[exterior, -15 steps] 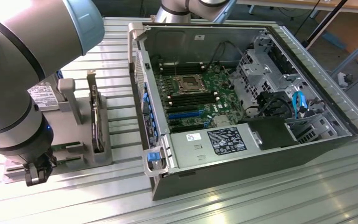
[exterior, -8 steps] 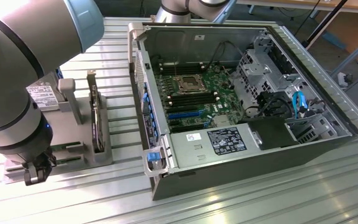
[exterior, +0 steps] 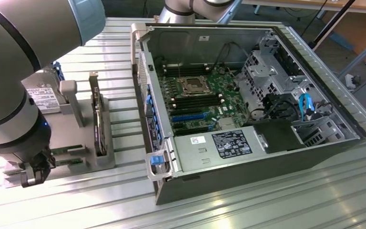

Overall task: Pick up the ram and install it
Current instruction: 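Pick up the ram and move it above insertion slot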

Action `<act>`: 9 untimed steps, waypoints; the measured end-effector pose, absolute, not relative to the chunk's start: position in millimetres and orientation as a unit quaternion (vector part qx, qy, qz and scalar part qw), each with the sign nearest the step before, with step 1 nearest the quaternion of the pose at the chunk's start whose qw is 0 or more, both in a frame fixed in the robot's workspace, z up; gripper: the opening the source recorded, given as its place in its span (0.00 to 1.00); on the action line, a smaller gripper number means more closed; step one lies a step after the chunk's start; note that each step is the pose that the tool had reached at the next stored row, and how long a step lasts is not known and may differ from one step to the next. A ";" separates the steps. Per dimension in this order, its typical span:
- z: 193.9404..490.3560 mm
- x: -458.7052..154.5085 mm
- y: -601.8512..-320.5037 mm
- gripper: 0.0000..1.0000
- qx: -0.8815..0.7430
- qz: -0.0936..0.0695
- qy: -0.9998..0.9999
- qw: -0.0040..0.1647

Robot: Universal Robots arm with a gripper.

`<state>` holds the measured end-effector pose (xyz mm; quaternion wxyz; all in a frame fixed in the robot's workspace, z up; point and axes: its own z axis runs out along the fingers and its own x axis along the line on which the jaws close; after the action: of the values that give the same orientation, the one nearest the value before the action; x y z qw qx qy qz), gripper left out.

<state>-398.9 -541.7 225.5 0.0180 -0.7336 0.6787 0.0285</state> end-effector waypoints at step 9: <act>245.9 -398.9 -541.7 0.13 -0.734 0.028 0.679 0.018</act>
<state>-398.9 -541.7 245.9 0.0180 -0.7336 0.6787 0.0285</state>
